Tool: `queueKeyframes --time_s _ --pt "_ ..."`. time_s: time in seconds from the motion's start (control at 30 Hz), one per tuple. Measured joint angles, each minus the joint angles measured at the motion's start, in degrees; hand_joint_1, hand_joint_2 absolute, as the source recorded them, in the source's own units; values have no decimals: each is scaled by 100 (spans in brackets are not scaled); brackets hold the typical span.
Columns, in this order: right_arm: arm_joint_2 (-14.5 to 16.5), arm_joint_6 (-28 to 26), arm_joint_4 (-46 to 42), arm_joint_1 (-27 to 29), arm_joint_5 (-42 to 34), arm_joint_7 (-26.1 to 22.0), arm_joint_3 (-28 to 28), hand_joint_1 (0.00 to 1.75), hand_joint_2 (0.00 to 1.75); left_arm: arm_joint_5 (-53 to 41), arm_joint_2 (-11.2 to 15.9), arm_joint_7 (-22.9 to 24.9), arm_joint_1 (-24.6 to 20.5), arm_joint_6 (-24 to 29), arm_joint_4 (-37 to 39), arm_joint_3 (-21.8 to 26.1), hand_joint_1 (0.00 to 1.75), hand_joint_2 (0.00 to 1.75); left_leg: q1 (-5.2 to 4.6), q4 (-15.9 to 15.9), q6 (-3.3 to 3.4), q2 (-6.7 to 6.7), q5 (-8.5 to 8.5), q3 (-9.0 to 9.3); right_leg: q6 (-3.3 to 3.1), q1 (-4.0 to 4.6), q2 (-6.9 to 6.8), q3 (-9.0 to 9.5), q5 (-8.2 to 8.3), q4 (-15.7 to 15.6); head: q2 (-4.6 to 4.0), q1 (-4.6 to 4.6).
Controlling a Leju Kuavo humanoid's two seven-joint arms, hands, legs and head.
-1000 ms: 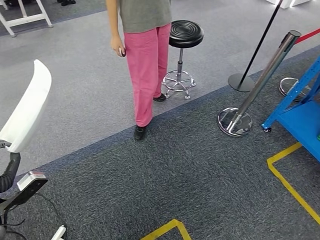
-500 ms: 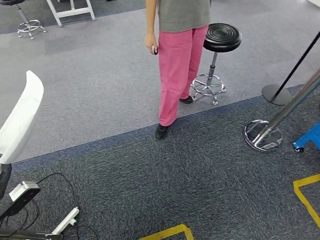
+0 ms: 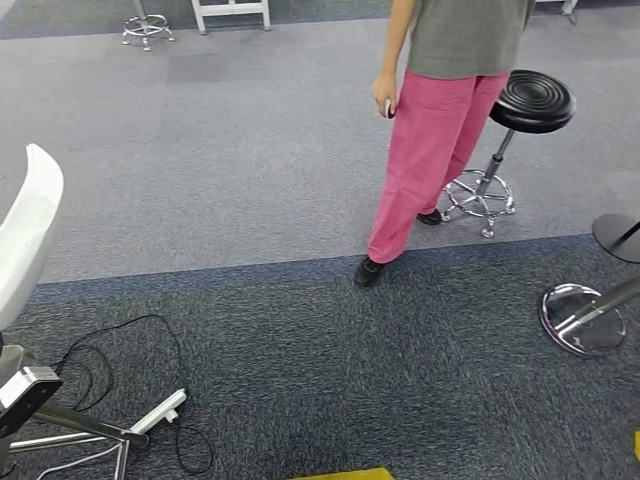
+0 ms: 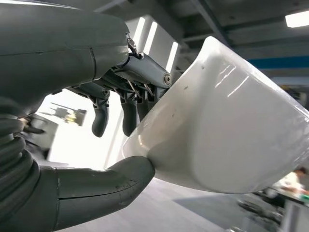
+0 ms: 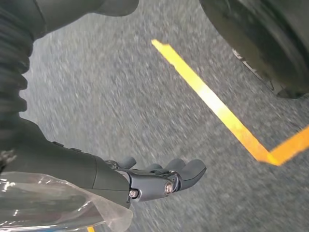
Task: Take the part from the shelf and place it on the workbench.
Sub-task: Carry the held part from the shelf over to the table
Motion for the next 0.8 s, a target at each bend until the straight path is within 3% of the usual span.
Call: queueKeyframes --time_s 0.03,0.1,0.17,0.2,0.23,0.3,0.33,0.4,0.43,0.47,0.53,0.6,0.67,0.73,0.8 --pt "1 6 13 -12 5 0 -1 0 175 2 1 -1 8 5 0 25 117 175 -4 17 -19 -80 -11 -2 -14 -21 166 159 169 -395 -1 -2" --pt "2 17 33 -41 23 3 -2 0 175 2 12 -5 35 22 -1 67 117 175 15 34 -88 -233 -8 -47 -32 -34 392 349 270 -796 -1 -3" --pt "2 33 44 -65 63 8 -3 0 175 3 34 -11 84 36 -2 106 117 175 50 28 -173 -379 18 -93 -66 -16 301 402 261 -841 0 -4" --pt "2 43 48 -76 91 9 -4 0 175 8 49 -13 114 39 -3 130 117 175 52 56 -204 -327 1 -113 -97 -14 224 420 273 -867 0 -8" --pt "2 53 49 -82 120 9 -4 0 175 16 64 -16 133 42 -4 158 117 175 47 159 -230 -186 -71 -163 -131 -12 140 442 284 -897 0 -17" --pt "2 73 50 -90 180 15 -5 0 175 46 89 -27 148 45 -4 204 117 175 36 691 -274 211 -377 -406 -190 2 -37 478 282 -932 0 -31" --pt "2 84 50 -90 207 20 -5 0 175 62 96 -39 149 44 -4 216 117 175 44 1061 -297 325 -553 -582 -211 14 -126 484 269 -932 0 -33" --pt "2 111 51 -92 253 35 -5 0 175 90 96 -66 163 42 -3 227 117 175 63 1543 -326 393 -688 -817 -226 34 -303 496 244 -930 0 -33" --pt "2 125 52 -97 274 39 -6 0 175 98 96 -79 167 41 -3 234 117 175 68 1499 -332 410 -600 -794 -224 40 -387 507 229 -929 0 -32" --pt "2 137 52 -106 293 42 -7 0 175 103 97 -86 168 40 -3 244 117 175 68 1241 -330 437 -423 -657 -217 45 -467 527 212 -929 0 -34" --pt "2 154 52 -123 334 43 -12 0 175 106 106 -95 163 40 -3 261 117 175 34 481 -299 624 -98 -250 -185 63 -608 581 166 -927 0 -34" --pt "2 169 52 -137 373 48 -22 0 175 107 124 -100 153 42 -3 277 117 175 -21 72 -224 773 -19 -41 -138 91 -730 616 122 -921 0 -32" --pt "2 189 52 -155 408 54 -43 0 175 107 140 -102 151 43 -3 291 117 175 -48 29 -142 698 -37 -36 -86 99 -853 651 90 -929 0 -32" --pt "2 198 52 -172 428 57 -69 0 175 107 161 -102 149 45 -4 304 117 175 -29 -12 -73 578 -22 -11 -26 77 -734 636 -6 -843 -1 -29" --pt "2 198 52 -174 437 60 -84 0 175 109 179 -102 121 46 -4 312 117 175 -1 -40 -17 471 -7 11 9 52 -394 388 -284 -334 -1 -12"
